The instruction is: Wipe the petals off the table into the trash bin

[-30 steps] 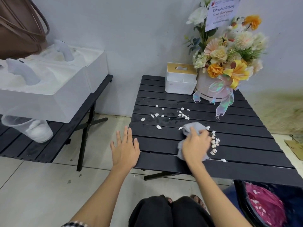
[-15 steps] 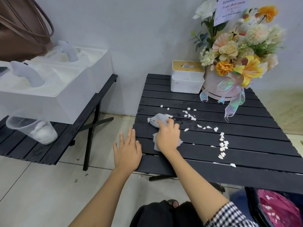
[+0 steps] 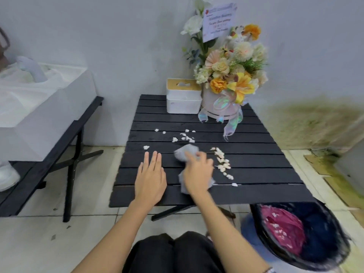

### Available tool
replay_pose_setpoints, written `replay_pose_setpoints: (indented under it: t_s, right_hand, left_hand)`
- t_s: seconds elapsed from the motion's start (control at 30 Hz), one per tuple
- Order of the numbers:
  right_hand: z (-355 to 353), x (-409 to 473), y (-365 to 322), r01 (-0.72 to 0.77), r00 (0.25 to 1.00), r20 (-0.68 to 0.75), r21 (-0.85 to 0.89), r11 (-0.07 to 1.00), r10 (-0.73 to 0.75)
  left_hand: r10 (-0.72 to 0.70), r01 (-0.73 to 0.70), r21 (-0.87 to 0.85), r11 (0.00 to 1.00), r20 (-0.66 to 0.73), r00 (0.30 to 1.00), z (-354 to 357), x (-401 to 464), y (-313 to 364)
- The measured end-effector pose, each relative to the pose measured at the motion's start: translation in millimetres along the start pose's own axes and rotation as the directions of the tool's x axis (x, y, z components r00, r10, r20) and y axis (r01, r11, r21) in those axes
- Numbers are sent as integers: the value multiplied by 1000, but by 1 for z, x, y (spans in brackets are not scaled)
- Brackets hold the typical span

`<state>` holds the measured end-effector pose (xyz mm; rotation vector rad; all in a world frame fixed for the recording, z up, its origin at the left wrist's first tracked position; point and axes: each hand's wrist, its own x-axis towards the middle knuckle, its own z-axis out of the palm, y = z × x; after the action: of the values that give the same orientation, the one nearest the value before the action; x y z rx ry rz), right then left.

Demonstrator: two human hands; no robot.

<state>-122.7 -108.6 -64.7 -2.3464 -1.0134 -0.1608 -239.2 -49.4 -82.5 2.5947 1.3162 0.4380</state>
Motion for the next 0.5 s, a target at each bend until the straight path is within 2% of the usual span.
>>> replay_pose_setpoints:
  t_s: [0.03,0.1,0.2,0.33,0.43,0.5]
  right_hand:
    - [3,-7,-1,2,999,48,4,1000,-3]
    - [4,-16,13,44,998,51,-30,999,-43]
    - [-3,-7,54,93,995,52,-89,992,-88]
    - [-24,14,112,-44,998,-53,-161,986,36]
    - [-33,26,141,-160,985,-82,-97,982,152]
    - [-36,35,137,-198,979,-53,-7,980,197]
  left_hand:
    - [-8,10,-64,998,29,1000,4,2,10]
    - [-16,25,-120,992,79,997,13,4,15]
    - [1,1,-21,1000,74,997,21,0,9]
    - [-10,11,-20,1000,56,998,22,2,13]
    - [-32,32,16,999,42,999,24,2,14]
    - [-82,82,24,996,11,997,23,9,23]
